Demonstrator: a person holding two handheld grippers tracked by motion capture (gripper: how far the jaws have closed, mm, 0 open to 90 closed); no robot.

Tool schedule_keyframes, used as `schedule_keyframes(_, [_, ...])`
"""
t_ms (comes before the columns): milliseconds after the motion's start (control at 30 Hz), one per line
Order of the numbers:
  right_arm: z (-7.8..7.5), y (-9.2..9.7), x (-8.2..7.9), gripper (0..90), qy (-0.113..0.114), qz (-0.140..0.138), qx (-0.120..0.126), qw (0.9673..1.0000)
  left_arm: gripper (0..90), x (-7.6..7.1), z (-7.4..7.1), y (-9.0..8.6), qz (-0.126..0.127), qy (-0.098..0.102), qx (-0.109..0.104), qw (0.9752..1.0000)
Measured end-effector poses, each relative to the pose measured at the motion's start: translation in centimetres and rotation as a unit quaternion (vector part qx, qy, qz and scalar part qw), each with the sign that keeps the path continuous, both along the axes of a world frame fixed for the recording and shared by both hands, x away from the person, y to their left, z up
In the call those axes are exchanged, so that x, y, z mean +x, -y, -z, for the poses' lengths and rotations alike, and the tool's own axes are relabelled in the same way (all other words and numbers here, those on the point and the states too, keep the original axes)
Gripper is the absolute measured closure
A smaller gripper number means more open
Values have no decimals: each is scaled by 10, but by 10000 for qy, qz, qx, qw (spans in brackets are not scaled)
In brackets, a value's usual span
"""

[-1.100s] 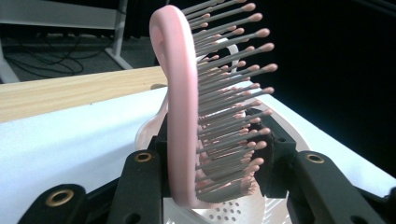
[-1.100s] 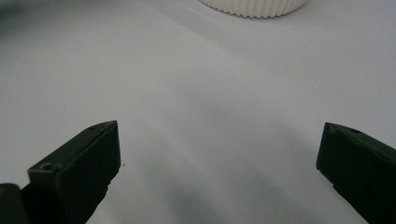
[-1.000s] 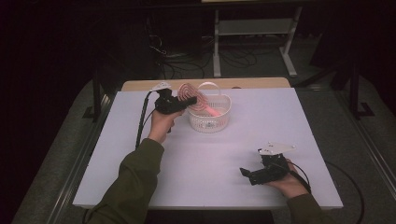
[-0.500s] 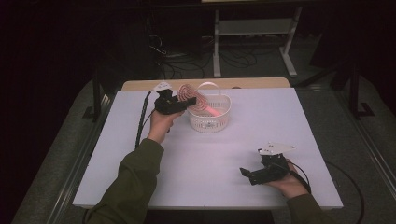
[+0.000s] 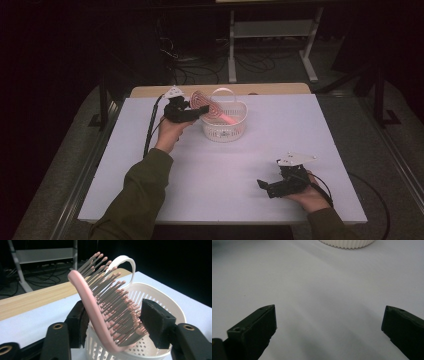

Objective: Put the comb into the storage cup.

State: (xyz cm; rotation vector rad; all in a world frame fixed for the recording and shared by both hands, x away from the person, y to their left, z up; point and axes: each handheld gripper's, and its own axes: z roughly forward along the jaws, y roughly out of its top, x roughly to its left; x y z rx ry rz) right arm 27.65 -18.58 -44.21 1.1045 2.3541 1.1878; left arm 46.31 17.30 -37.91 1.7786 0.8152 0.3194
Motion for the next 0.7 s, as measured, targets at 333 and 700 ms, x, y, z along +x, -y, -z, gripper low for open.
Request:
schedule_keyframes(333, [2,2,1,0,-10,11,30,10000,279,-2,-3,-4,4,34,150,9999])
schedule_keyframes(700, [2,5,1,0,-13,37,33,10000,152,-6,-6,-3,112,89,361,9992])
